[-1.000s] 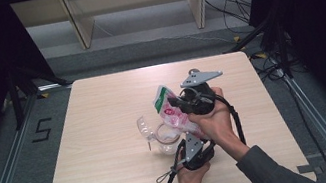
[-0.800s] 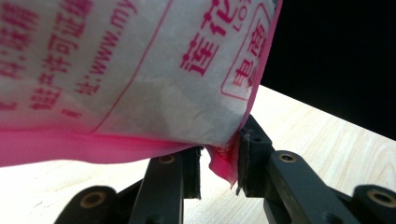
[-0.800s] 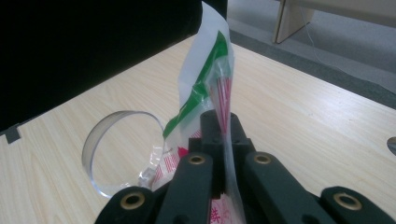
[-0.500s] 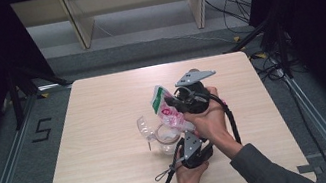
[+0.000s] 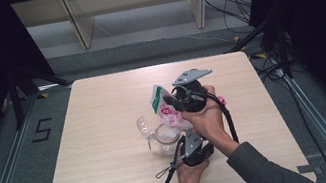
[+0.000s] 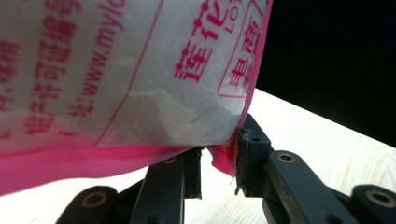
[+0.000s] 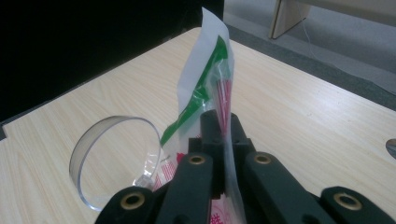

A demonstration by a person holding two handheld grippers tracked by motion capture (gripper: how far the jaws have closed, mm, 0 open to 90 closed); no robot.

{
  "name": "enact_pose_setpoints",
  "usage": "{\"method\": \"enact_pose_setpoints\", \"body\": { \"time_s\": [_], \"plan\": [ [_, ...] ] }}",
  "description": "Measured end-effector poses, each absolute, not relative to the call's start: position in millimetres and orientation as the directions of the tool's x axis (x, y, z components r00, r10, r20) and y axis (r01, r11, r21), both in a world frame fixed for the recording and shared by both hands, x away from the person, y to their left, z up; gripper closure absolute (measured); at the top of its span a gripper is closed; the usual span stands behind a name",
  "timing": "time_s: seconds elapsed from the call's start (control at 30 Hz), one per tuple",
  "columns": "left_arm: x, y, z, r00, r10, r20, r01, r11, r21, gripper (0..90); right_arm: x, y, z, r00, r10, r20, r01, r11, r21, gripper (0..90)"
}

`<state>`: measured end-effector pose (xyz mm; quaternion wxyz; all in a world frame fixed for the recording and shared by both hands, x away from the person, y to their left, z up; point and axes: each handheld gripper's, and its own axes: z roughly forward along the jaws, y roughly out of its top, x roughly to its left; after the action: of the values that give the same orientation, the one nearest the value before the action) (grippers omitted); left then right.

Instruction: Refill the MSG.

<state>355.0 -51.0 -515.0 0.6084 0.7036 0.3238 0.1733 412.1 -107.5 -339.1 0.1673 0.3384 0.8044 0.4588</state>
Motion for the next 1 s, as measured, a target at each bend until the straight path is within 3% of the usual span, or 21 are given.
{"method": "enact_pose_setpoints", "body": {
  "time_s": [1.0],
  "plan": [
    [358.4,-52.2,-510.6,0.747,0.648,-0.15,0.238,-0.05,0.97,74.9,414.6,-93.2,-337.3,-0.713,0.701,0.0,0.408,0.414,0.814,90.0]
  ]
}}
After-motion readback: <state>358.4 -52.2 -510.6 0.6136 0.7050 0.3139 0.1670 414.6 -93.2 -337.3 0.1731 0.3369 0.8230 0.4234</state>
